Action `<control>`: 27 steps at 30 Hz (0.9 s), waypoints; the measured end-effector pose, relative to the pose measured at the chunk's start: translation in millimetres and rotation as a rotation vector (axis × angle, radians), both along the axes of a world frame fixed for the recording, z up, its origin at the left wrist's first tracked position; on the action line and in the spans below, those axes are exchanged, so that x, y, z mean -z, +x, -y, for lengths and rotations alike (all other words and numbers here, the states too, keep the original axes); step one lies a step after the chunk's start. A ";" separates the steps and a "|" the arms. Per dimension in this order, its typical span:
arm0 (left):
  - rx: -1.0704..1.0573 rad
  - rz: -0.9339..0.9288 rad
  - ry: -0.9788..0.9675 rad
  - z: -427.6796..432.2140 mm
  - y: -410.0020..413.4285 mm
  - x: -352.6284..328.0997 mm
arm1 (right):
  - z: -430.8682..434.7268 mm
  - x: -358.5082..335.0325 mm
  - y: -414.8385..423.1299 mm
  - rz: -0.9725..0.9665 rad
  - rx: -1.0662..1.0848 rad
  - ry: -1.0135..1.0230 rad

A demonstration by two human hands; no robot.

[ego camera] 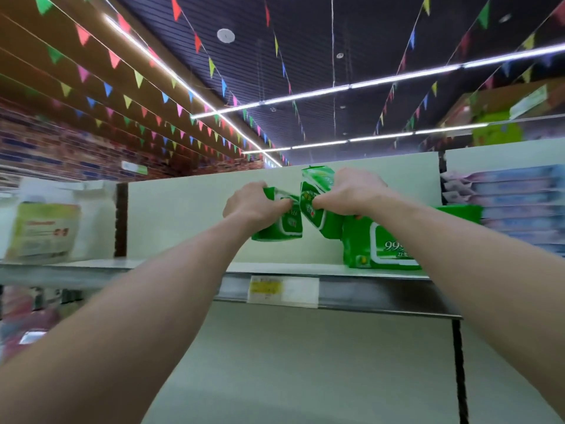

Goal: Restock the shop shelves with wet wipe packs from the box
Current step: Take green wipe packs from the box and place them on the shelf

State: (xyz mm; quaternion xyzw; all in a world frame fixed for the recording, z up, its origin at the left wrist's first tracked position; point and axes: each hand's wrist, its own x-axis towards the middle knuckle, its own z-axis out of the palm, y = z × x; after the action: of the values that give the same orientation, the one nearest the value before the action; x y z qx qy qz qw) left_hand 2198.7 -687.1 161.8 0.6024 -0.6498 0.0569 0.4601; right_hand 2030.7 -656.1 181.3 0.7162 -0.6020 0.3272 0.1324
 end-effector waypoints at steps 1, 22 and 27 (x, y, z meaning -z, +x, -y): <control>0.069 -0.042 0.022 7.0 1.2 1.8 | 5.1 0.3 -2.3 -0.008 0.005 0.000; 0.229 0.572 0.349 86.4 -6.6 -28.6 | 64.5 -8.3 20.1 -0.046 0.143 -0.081; 0.205 0.652 0.357 94.2 -11.3 -16.9 | 70.9 -5.6 20.2 -0.032 0.170 -0.085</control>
State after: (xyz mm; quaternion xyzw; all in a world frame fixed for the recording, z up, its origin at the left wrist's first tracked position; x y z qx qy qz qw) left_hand 2187.4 -781.4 178.8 0.5553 -0.8184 0.0854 0.1204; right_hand 2050.9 -727.0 186.9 0.6615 -0.6439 0.3285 0.1997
